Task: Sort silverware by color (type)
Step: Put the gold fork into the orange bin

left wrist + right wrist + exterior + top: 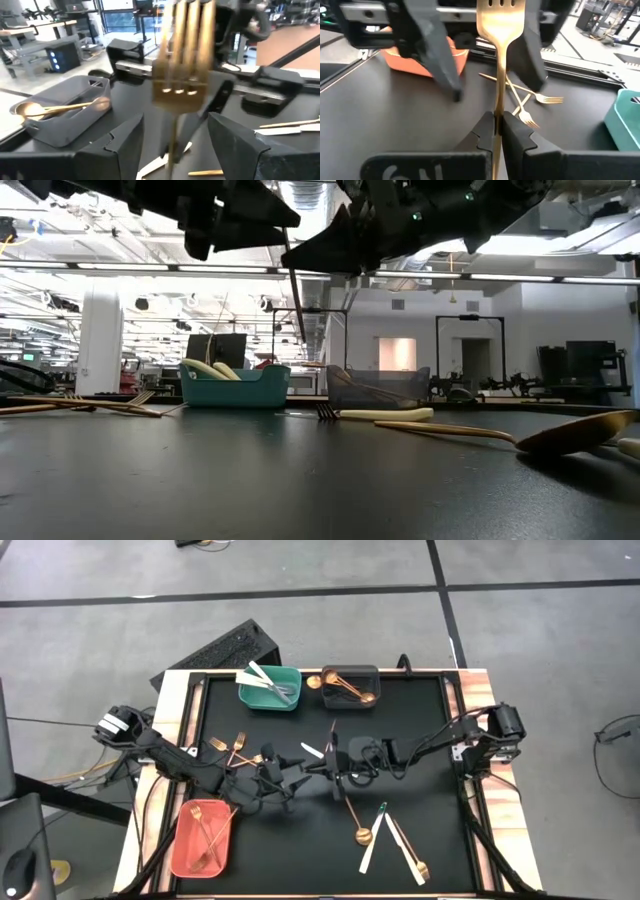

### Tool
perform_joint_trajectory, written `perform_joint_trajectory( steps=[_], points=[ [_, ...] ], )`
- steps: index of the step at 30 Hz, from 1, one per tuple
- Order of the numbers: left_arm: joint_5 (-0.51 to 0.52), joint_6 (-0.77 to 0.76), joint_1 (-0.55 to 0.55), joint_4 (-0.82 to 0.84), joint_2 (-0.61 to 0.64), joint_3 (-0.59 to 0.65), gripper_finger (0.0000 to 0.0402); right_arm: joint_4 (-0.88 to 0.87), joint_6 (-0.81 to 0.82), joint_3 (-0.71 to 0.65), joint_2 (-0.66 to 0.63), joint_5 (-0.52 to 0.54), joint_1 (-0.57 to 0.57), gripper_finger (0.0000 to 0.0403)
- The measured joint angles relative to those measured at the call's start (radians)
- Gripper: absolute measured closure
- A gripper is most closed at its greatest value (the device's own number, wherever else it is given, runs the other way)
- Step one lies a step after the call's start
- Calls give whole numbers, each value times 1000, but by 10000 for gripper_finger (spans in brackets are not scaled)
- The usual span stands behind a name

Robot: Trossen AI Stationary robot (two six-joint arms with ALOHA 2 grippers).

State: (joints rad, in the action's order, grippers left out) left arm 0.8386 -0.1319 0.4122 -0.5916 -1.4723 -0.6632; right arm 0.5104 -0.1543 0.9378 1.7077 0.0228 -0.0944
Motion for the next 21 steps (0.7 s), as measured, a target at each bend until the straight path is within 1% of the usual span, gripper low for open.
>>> perform_joint_trajectory(
  steps=[3, 5, 7, 10, 12, 15, 18, 19, 21],
  points=[
    [25, 3, 0, -5, 0, 0, 211, 1, -9, 0, 0, 4, -1, 363],
    [45, 16, -2, -9, 0, 0, 238, 1, -12, 0, 0, 4, -4, 363],
    [55, 26, -4, -9, 0, 0, 275, 3, -12, 0, 0, 6, -4, 363],
    [51, 38, -11, -10, 0, 0, 345, 3, -11, 0, 0, 7, -2, 361],
    [49, 38, -11, -10, 0, 0, 385, 6, 2, 0, 0, 10, -1, 354],
    [51, 46, -4, 3, 0, -1, 392, 11, 46, 0, 0, 9, 4, 330],
    [75, 61, 19, 70, 16, -2, 397, 14, 76, 0, 0, 6, 5, 298],
    [83, 50, 28, 119, 28, -8, 397, 14, 81, 0, 0, 6, 4, 287],
    [105, -9, 53, 272, 69, -25, 397, 14, 106, 0, 0, 40, 3, 267]
  ],
)
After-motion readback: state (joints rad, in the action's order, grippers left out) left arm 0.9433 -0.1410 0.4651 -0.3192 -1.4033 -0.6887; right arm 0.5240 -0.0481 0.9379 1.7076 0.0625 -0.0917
